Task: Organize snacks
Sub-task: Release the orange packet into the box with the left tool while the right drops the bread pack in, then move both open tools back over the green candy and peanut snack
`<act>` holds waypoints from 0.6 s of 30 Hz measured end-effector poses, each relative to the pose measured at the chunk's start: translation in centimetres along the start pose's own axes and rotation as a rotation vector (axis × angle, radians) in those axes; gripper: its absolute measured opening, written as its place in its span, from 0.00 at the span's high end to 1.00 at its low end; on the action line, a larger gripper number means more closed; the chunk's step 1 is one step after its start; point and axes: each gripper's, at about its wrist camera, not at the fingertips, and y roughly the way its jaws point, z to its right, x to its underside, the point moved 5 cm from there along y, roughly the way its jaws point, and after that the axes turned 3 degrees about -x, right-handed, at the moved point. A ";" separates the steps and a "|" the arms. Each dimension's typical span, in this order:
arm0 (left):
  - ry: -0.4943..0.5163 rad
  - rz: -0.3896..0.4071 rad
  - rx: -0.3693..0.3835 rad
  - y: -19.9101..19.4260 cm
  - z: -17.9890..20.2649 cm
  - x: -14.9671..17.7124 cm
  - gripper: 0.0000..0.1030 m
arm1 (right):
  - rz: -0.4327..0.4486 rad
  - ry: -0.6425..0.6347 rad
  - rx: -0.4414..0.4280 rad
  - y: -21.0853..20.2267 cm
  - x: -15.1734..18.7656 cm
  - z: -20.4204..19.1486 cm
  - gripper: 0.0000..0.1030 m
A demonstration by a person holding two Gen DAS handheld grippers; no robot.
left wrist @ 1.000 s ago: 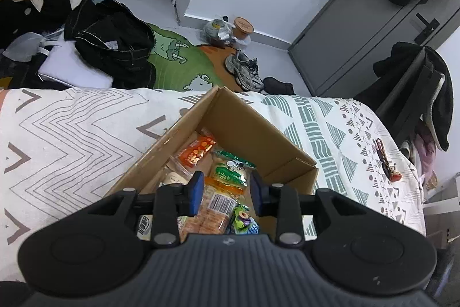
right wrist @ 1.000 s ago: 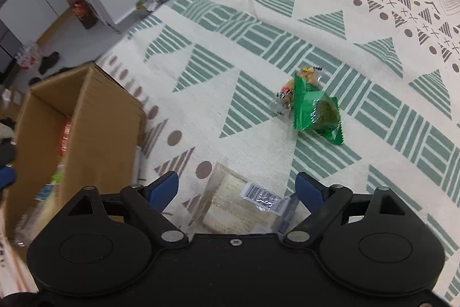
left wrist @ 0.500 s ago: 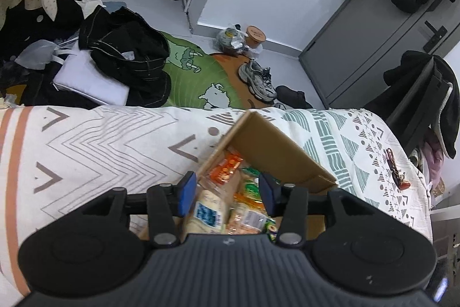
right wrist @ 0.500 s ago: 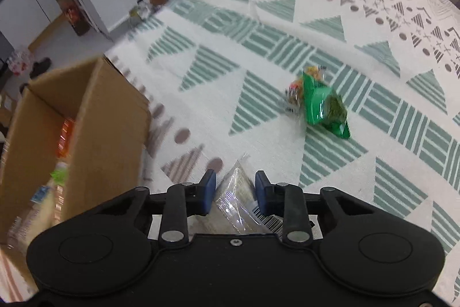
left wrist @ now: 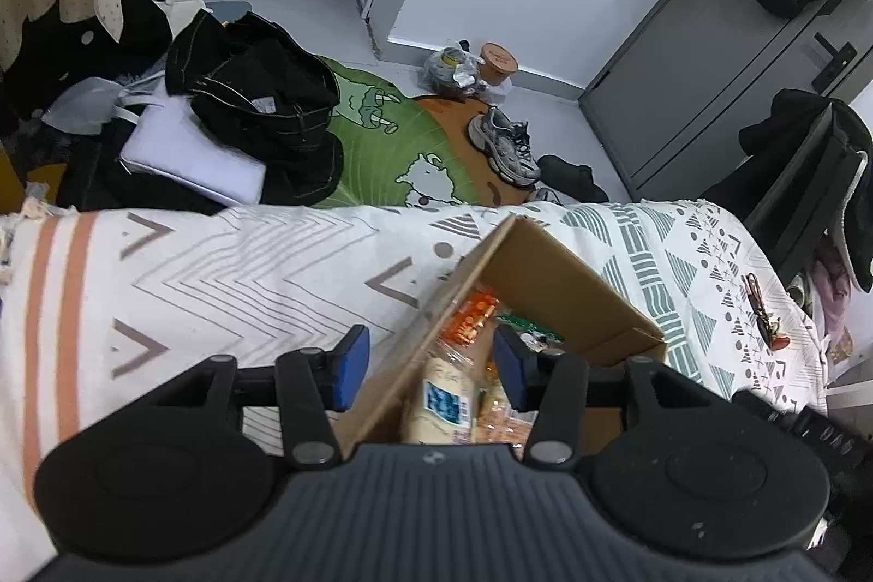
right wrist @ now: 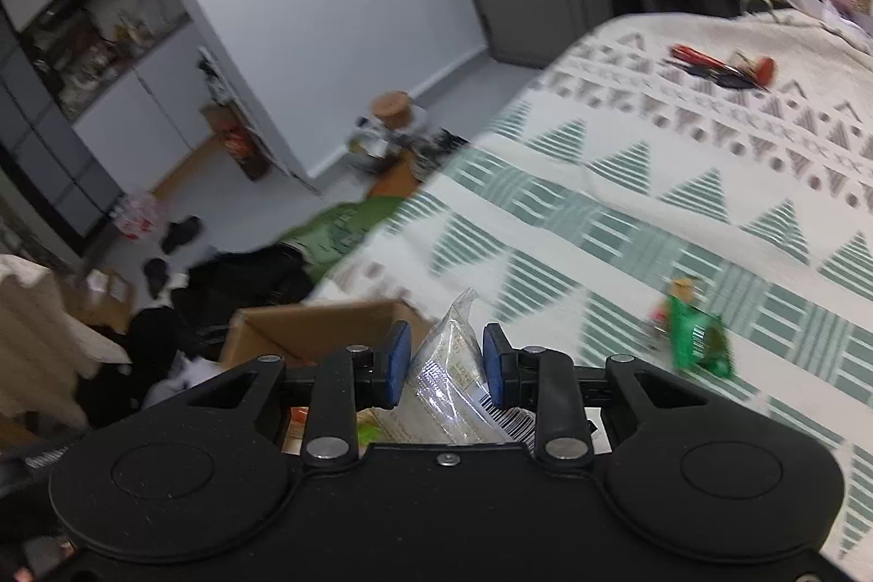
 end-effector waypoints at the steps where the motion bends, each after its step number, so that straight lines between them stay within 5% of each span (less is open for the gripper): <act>1: 0.002 0.004 -0.003 -0.2 -0.1 -0.2 0.47 | 0.005 -0.004 -0.018 0.0 -0.2 -0.5 0.73; 4: 0.011 0.009 -0.012 -0.7 -0.2 -0.5 0.39 | 0.007 -0.009 -0.102 0.4 -0.6 -2.2 0.72; 7: 0.016 0.017 -0.012 -1.2 -0.2 -0.7 0.35 | 0.027 -0.006 -0.175 0.0 -1.0 -3.3 0.56; 8: 0.018 0.019 -0.012 -1.3 -0.1 -0.7 0.34 | 0.042 -0.018 -0.164 -0.3 -1.1 -3.5 0.45; 18: 0.049 0.036 -0.014 -2.7 1.7 0.5 0.15 | 0.028 -0.063 -0.065 -2.8 -0.4 -1.7 0.32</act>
